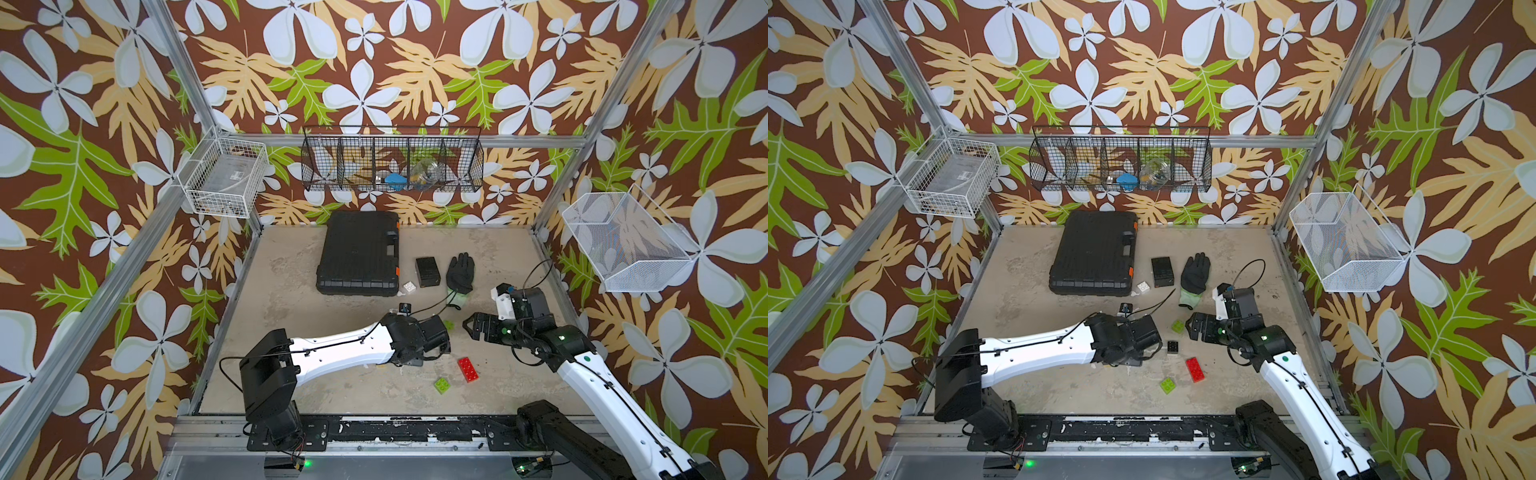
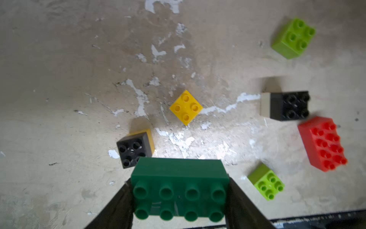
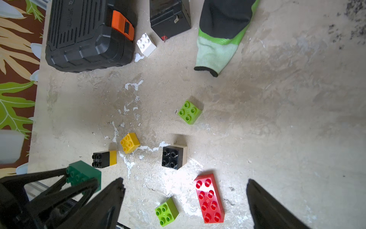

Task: Assemble a giraffe with lego
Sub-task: Assemble the lego brick with the lego brick.

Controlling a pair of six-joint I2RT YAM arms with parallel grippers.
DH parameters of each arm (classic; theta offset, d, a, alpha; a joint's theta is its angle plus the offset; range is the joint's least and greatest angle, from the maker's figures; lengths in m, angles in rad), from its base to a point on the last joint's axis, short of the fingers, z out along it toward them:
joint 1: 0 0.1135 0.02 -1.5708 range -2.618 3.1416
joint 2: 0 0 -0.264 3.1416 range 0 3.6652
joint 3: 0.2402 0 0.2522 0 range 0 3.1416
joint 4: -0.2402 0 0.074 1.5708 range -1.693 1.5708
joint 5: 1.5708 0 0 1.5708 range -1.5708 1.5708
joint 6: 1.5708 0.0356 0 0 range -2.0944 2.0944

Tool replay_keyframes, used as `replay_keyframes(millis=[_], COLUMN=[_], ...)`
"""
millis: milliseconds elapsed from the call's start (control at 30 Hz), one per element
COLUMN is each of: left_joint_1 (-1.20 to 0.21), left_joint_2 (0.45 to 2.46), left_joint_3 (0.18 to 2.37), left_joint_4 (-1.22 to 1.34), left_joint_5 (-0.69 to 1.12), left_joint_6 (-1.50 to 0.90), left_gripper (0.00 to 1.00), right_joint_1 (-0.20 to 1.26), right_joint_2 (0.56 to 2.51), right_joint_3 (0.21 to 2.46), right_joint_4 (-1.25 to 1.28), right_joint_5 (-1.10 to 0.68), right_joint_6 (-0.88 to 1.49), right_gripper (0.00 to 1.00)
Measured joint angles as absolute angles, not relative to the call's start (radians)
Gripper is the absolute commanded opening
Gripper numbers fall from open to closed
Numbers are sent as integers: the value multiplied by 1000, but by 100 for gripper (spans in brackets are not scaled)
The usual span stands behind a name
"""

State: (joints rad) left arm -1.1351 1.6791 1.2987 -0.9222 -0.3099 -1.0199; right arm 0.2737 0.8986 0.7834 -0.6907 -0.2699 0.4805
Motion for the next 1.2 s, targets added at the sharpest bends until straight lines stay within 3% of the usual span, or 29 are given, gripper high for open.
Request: replay_keyframes(millis=[567,1200], left_joint_1=[-997,-994], left_joint_2=[1673,1637], left_joint_3=[1208,1138], left_joint_4=[-902,-839], left_joint_5=[-304,-207], left_joint_6=[-1073,-1071], left_gripper=[33,32], right_joint_1=[288,278], right_joint_2=[954,957], right_joint_3=[870,865], right_joint_4=[-688,-688], right_joint_5=[-259,-257], right_joint_6=[364,359], right_gripper=[99,99])
